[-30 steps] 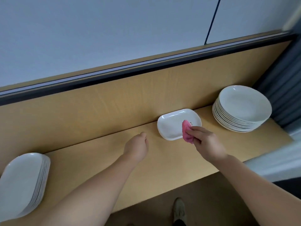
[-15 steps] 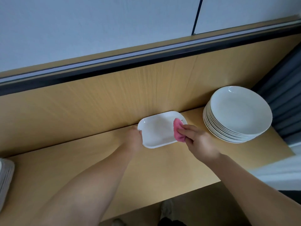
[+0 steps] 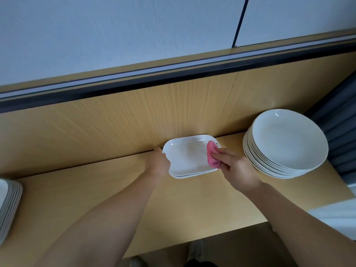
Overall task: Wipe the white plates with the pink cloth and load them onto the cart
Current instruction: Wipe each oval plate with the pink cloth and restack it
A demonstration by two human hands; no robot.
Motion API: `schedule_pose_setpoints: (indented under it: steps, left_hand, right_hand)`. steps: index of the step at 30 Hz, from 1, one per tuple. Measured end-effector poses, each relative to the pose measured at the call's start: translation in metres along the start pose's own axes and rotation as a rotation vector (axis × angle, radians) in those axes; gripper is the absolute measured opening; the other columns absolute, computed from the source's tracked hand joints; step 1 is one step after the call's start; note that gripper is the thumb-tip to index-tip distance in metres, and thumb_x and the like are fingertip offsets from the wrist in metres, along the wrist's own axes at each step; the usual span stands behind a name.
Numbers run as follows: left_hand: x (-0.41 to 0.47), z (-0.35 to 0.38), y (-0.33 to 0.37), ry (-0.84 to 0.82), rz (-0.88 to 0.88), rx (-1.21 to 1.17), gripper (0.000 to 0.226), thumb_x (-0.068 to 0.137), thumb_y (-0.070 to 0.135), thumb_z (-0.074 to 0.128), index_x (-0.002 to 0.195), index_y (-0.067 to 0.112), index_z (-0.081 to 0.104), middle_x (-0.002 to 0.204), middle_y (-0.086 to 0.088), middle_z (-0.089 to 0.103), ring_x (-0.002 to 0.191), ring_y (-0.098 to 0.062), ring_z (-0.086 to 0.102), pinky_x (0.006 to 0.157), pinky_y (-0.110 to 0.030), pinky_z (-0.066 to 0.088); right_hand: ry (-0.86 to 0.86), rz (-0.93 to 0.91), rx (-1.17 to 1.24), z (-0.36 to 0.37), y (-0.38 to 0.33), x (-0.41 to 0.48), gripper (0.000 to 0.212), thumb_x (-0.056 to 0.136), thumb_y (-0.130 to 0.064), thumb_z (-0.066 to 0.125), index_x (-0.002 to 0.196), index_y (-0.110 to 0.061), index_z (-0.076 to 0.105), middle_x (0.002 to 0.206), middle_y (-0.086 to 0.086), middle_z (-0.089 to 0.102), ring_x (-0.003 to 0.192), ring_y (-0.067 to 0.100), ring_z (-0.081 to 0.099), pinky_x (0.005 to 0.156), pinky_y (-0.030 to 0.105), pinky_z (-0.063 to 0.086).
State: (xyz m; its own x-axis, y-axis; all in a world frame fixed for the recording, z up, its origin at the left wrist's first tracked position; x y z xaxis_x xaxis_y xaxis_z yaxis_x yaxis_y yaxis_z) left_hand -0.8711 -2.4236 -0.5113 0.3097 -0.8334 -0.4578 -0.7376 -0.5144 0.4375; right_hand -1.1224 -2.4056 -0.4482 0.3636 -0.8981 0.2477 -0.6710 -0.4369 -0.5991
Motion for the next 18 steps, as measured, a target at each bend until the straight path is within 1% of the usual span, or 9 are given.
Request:
schedule_pose_setpoints:
  steps: [2, 5, 8, 11, 12, 13, 15, 16, 18]
  left_hand:
    - [-0.001, 0.001, -0.004, -0.016, -0.008, -0.1, 0.025, 0.097, 0.011, 0.04, 0.12, 0.003, 0.046, 0.103, -0.016, 0.06, 0.096, -0.033, 0.064, 0.079, -0.043, 0.053]
    - [-0.006, 0.001, -0.008, -0.025, 0.013, -0.169, 0.008, 0.098, 0.008, 0.037, 0.102, 0.005, 0.043, 0.085, -0.01, 0.056, 0.086, -0.037, 0.067, 0.072, -0.044, 0.054]
    - [-0.011, -0.008, -0.014, 0.011, 0.047, -0.206, 0.009, 0.099, 0.013, 0.037, 0.098, 0.006, 0.043, 0.09, -0.015, 0.057, 0.082, -0.034, 0.063, 0.075, -0.051, 0.056]
    - [-0.018, -0.019, -0.025, 0.033, 0.075, -0.215, 0.013, 0.1, 0.016, 0.035, 0.096, 0.008, 0.044, 0.093, -0.017, 0.058, 0.076, -0.03, 0.058, 0.074, -0.049, 0.054]
    - [-0.02, -0.024, -0.03, 0.042, 0.082, -0.222, 0.013, 0.1, 0.017, 0.034, 0.095, 0.009, 0.044, 0.092, -0.015, 0.058, 0.077, -0.032, 0.06, 0.073, -0.048, 0.054]
    - [-0.023, -0.029, -0.037, 0.047, 0.086, -0.233, 0.014, 0.1, 0.018, 0.034, 0.095, 0.01, 0.044, 0.091, -0.012, 0.058, 0.079, -0.033, 0.062, 0.072, -0.048, 0.054]
    - [-0.029, -0.039, -0.051, 0.051, 0.091, -0.26, 0.015, 0.101, 0.018, 0.035, 0.097, 0.01, 0.046, 0.091, -0.008, 0.058, 0.082, -0.033, 0.064, 0.07, -0.046, 0.056]
    - [-0.032, -0.044, -0.061, 0.054, 0.089, -0.268, 0.015, 0.1, 0.018, 0.035, 0.097, 0.009, 0.047, 0.091, -0.008, 0.059, 0.082, -0.032, 0.064, 0.069, -0.046, 0.057]
    - [-0.038, -0.055, -0.084, 0.062, 0.068, -0.276, 0.017, 0.1, 0.018, 0.035, 0.096, 0.008, 0.048, 0.091, -0.01, 0.059, 0.079, -0.032, 0.064, 0.065, -0.043, 0.058]
  right_hand:
    - [-0.002, 0.008, -0.01, -0.002, 0.002, 0.001, 0.047, 0.081, 0.008, 0.061, 0.119, -0.017, 0.07, 0.125, 0.001, 0.065, 0.105, 0.022, 0.066, 0.085, 0.033, 0.055]
    - [0.022, 0.005, -0.021, -0.008, -0.003, 0.002, 0.048, 0.081, 0.009, 0.06, 0.121, -0.016, 0.069, 0.124, 0.002, 0.066, 0.105, 0.02, 0.065, 0.087, 0.023, 0.05]
    - [0.081, 0.022, -0.028, -0.018, -0.014, 0.004, 0.042, 0.08, 0.005, 0.058, 0.117, -0.011, 0.071, 0.123, 0.005, 0.066, 0.103, 0.013, 0.061, 0.089, 0.007, 0.039]
    - [0.109, 0.019, -0.035, -0.024, -0.029, 0.004, 0.041, 0.078, 0.001, 0.054, 0.114, -0.008, 0.072, 0.121, 0.007, 0.067, 0.105, 0.011, 0.056, 0.089, -0.004, 0.032]
    - [0.113, 0.021, -0.034, -0.023, -0.032, 0.005, 0.041, 0.078, 0.0, 0.054, 0.114, -0.009, 0.072, 0.122, 0.007, 0.067, 0.104, 0.011, 0.057, 0.09, -0.002, 0.033]
    - [0.114, 0.025, -0.033, -0.022, -0.035, 0.005, 0.041, 0.079, -0.002, 0.054, 0.115, -0.01, 0.072, 0.123, 0.006, 0.066, 0.103, 0.011, 0.059, 0.091, 0.003, 0.038]
    - [0.101, 0.034, -0.011, -0.015, -0.043, 0.009, 0.042, 0.082, -0.003, 0.051, 0.118, -0.013, 0.071, 0.126, 0.004, 0.065, 0.106, 0.017, 0.064, 0.091, 0.024, 0.05]
    - [0.095, 0.029, 0.004, -0.011, -0.049, 0.011, 0.042, 0.083, -0.003, 0.05, 0.119, -0.013, 0.07, 0.127, 0.003, 0.065, 0.106, 0.019, 0.064, 0.088, 0.032, 0.054]
    - [0.076, 0.011, 0.042, 0.0, -0.065, 0.014, 0.044, 0.085, 0.003, 0.05, 0.122, -0.014, 0.068, 0.126, 0.0, 0.065, 0.106, 0.015, 0.063, 0.087, 0.035, 0.055]
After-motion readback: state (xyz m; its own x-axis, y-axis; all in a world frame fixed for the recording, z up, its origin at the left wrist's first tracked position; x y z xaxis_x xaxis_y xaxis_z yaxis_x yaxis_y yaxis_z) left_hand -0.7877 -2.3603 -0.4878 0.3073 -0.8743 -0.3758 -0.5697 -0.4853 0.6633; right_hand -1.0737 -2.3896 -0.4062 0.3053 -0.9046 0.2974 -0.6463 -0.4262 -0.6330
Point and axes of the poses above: each hand's wrist, its own x-axis towards the middle knuckle, its own z-axis out of the palm, y = z × x, the point moved 8 cm from there along x, towards the middle knuckle
